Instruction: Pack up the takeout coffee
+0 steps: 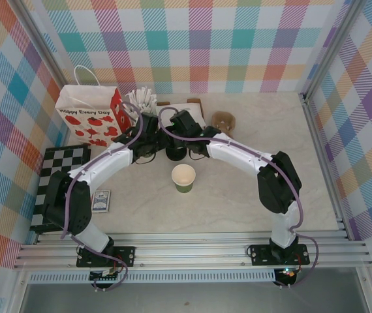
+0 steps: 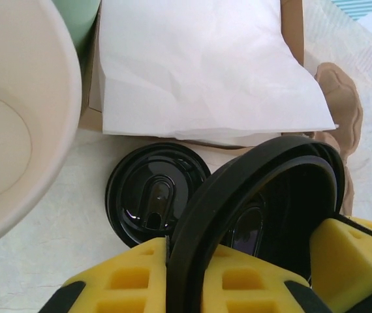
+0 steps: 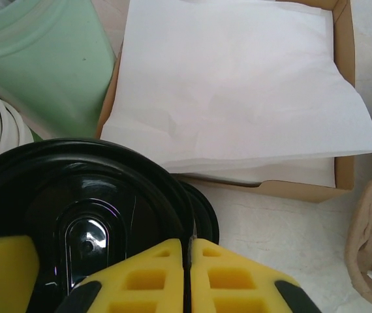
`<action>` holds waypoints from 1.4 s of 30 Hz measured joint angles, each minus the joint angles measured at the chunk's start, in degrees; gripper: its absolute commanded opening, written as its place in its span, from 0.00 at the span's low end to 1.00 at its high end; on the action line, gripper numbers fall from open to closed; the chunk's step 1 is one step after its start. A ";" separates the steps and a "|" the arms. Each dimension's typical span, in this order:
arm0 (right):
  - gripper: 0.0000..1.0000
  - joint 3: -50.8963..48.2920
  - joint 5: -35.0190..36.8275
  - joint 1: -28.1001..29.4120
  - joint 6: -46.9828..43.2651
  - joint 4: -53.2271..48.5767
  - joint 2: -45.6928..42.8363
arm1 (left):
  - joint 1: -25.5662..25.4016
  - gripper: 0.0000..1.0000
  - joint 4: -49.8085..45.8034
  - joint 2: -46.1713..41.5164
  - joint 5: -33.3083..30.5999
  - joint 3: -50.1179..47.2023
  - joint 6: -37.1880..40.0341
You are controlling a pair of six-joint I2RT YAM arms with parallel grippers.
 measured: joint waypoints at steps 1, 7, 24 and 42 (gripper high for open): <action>0.18 0.26 -0.50 -0.07 0.02 -0.37 0.00 | 0.00 0.00 -0.83 0.00 -0.39 0.50 1.27; 0.35 4.46 -5.49 -1.16 -1.86 -4.31 -0.13 | -0.02 0.00 -3.89 0.00 -2.38 4.37 10.75; 0.56 10.10 -25.86 -7.72 -22.49 -14.75 -3.02 | 1.31 0.00 -16.55 3.10 10.47 15.06 43.63; 0.43 10.56 -28.00 -9.07 -33.09 -19.12 -4.00 | 1.31 0.00 -20.81 3.21 18.08 17.70 49.64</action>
